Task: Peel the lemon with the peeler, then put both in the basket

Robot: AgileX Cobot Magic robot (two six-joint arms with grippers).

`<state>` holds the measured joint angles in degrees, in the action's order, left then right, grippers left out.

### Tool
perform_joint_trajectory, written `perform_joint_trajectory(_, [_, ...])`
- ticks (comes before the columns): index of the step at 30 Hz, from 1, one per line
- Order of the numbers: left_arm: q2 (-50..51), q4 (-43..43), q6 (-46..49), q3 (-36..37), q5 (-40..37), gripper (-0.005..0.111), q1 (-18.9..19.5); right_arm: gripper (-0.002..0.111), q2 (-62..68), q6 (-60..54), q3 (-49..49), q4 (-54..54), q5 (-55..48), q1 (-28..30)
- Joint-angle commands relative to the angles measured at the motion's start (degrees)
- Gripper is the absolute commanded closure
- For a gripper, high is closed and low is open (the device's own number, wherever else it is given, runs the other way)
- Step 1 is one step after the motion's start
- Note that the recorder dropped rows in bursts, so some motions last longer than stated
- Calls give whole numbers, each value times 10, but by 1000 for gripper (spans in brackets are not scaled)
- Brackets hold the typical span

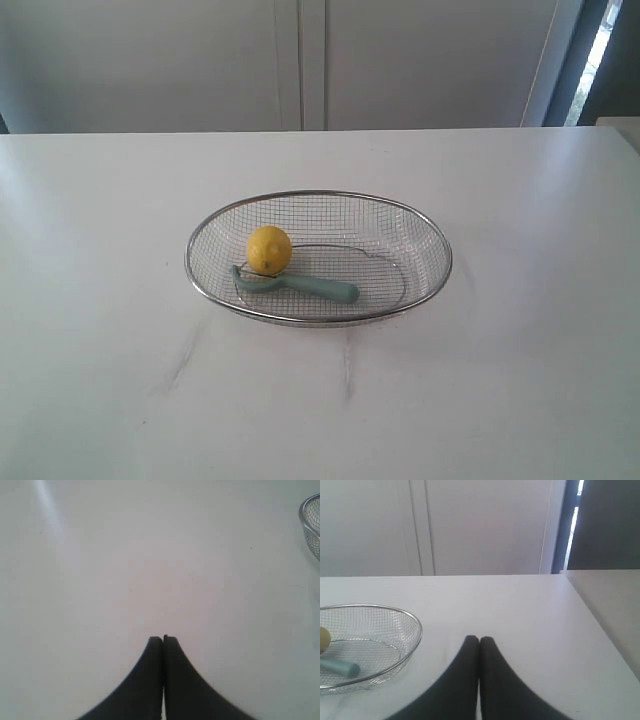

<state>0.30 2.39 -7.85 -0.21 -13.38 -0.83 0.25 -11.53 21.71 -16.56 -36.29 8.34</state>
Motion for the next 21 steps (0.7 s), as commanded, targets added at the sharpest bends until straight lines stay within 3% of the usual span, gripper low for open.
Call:
perform_joint_trajectory(1, [-3,-6,2,2,2,106,1,108,-2,1,-34,9,50,4])
perform_joint_trajectory(7, [-3,-6,2,2,5,106,1,108,-2,1,-95,60,64,4])
perform_joint_trajectory(12, [-3,-6,2,2,4,106,1,108,-2,1,-183,61,196,4])
perform_joint_trajectory(16, [-3,-6,2,2,4,106,1,108,-2,3,-217,78,182,4])
perform_joint_trajectory(21, [-3,-6,2,2,4,106,1,108,-2,3,-217,176,183,4])
